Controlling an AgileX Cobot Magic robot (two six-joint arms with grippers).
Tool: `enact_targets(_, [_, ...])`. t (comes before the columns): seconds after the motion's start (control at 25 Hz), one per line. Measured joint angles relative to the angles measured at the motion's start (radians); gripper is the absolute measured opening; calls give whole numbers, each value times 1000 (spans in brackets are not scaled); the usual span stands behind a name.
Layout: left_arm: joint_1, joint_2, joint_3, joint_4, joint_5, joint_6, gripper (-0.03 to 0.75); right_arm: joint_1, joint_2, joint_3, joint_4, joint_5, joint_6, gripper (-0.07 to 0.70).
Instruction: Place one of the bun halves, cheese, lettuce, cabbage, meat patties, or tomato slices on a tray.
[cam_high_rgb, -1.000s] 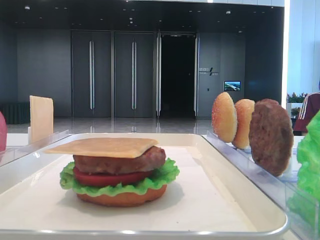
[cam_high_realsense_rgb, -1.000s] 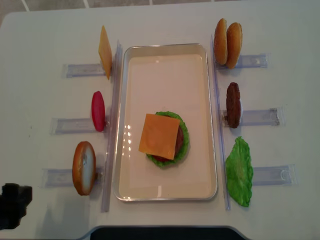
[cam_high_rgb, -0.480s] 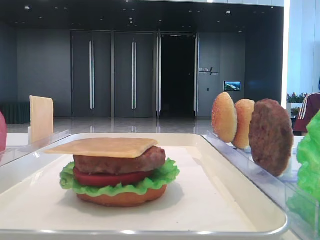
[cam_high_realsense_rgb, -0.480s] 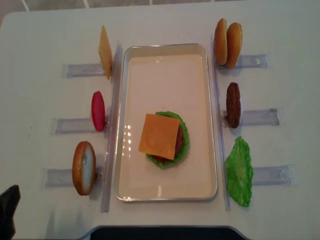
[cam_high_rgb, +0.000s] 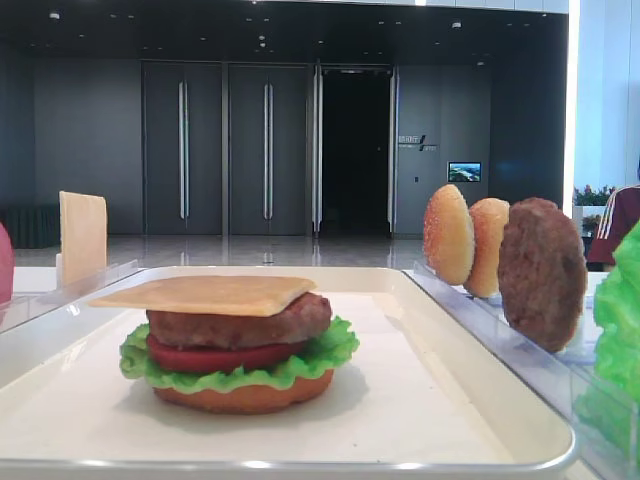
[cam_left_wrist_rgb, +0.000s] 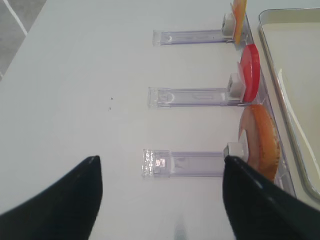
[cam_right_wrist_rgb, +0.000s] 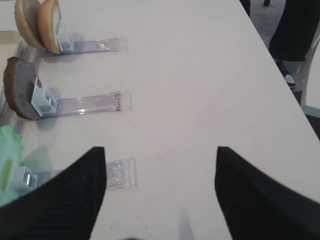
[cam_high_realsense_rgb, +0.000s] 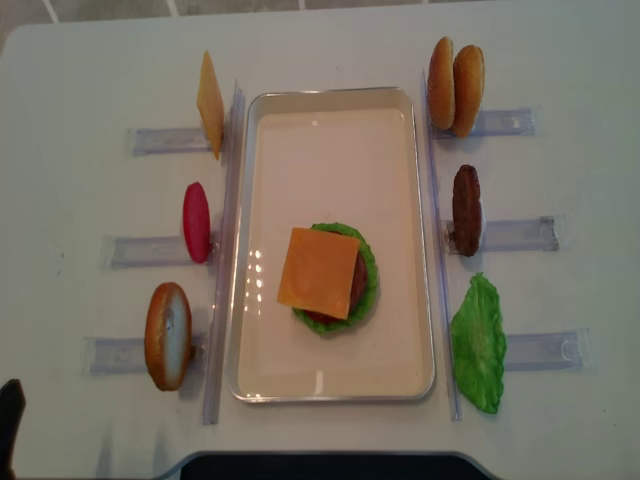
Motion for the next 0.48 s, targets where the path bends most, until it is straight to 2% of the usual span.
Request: enact_targets(0.48, [0,0,0,-1,0,0,537,0,0,0,0,0,0,474])
